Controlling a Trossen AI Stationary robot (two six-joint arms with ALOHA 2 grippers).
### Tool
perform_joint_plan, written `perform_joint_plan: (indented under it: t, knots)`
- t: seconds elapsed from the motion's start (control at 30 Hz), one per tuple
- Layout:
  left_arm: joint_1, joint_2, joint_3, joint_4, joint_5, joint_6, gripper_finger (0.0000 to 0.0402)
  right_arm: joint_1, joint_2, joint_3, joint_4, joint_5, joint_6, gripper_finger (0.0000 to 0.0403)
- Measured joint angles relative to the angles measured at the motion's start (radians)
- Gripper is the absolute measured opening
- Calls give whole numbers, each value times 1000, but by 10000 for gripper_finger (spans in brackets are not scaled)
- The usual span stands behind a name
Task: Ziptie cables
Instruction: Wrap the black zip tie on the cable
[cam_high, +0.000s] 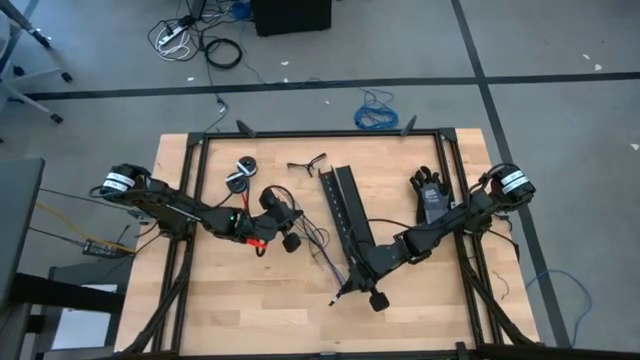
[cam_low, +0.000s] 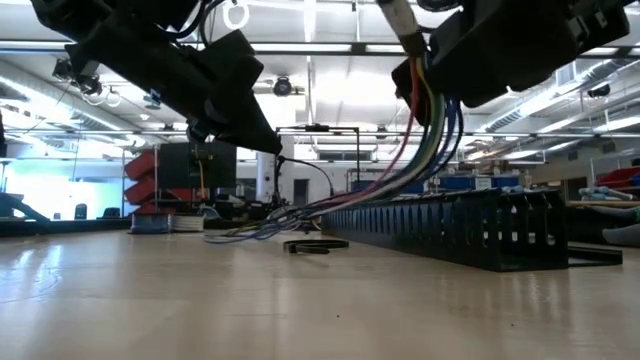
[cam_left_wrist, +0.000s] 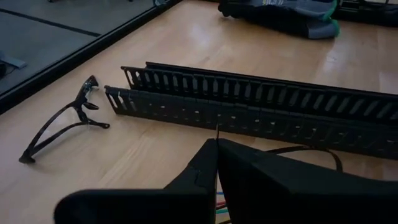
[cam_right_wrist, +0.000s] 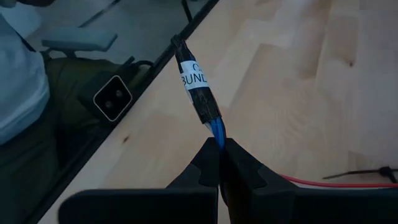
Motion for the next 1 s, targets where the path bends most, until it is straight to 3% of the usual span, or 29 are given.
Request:
perform_joint_plan:
  t: [1.0]
  knots:
    - [0,0,0,-32,-2,-5,0,4,6,0,-57,-84,79,0]
